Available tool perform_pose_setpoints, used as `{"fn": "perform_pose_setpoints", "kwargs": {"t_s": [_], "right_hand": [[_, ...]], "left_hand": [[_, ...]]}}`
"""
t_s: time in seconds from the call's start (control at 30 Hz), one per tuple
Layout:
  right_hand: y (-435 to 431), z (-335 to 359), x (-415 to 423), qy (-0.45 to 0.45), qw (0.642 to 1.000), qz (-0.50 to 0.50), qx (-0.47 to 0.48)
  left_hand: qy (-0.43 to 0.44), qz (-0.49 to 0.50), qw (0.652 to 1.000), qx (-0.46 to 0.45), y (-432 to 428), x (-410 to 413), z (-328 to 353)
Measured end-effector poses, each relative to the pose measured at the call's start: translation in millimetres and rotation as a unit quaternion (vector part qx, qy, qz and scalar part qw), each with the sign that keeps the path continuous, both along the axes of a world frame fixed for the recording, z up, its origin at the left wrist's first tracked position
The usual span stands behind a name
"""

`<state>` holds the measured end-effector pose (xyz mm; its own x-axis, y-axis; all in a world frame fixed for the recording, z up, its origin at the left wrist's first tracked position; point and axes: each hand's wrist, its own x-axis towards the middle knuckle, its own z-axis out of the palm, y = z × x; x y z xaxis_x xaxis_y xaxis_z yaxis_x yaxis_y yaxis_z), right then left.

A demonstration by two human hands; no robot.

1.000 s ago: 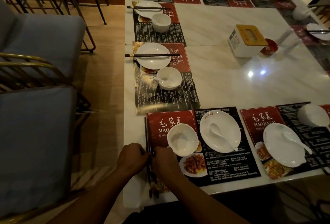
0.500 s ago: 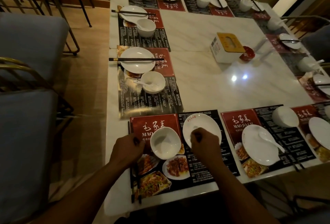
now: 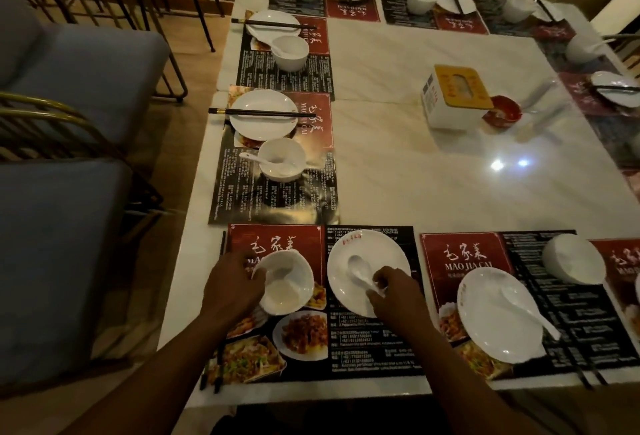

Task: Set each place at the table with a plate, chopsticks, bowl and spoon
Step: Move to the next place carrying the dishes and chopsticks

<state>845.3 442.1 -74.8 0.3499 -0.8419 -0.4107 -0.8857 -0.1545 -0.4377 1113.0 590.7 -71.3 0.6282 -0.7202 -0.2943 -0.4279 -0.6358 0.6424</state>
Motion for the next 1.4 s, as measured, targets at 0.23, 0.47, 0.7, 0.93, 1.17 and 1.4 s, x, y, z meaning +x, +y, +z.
{"fn": "perform_pose_setpoints", "kwargs": {"t_s": [0.23,0.47,0.7,0.93,1.17,1.4], "right_hand": [[-15.2,-8.3,-11.1,-0.016,0.996,0.09,0.01],[-52.2,-1.5,-33.0,-0.069,0.997,0.018,-0.006],[-97.4,-1.7,-62.2,-0.038,0.996,-0.013,-0.075],[-96.9,-12.8,-49.5,-0.036,0.996,0.018,-0.074],[-95.9,-15.3,-51.4,-0.02,0.992,0.049,-0.112],[-45.8,19.4,14.4,-0.135,0.985,0.088,-0.062]], "left_hand": [[-0.038,0.112,0.993,0.007,-0.3,-30.7,5.5],[-0.047,0.165,0.985,0.014,6.0,-51.1,2.5],[-0.056,0.185,0.981,0.01,2.7,-66.0,2.4],[-0.047,0.2,0.979,0.001,0.3,-75.6,9.5],[-0.01,0.204,0.979,-0.013,4.6,-69.4,15.7],[0.054,0.196,0.979,0.004,5.3,-59.1,15.8]]}}
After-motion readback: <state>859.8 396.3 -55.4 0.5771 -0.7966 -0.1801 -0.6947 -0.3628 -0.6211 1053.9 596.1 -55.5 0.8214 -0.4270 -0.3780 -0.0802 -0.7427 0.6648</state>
